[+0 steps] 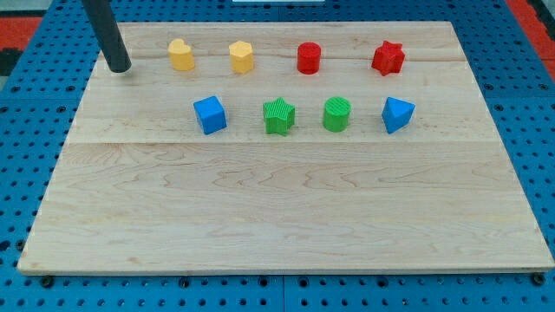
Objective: Move your arm close to the yellow heart
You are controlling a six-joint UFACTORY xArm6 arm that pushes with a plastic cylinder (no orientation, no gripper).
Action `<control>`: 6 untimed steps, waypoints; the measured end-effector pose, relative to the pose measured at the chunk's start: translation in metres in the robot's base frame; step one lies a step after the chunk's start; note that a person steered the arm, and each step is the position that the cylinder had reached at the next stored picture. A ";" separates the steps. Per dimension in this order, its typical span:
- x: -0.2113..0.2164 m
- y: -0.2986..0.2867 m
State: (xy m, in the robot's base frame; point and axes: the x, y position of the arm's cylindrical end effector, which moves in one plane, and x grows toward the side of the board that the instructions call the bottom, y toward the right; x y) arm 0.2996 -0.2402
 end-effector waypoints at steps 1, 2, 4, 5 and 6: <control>0.000 0.000; 0.000 -0.001; 0.003 -0.001; 0.003 -0.001; 0.016 0.021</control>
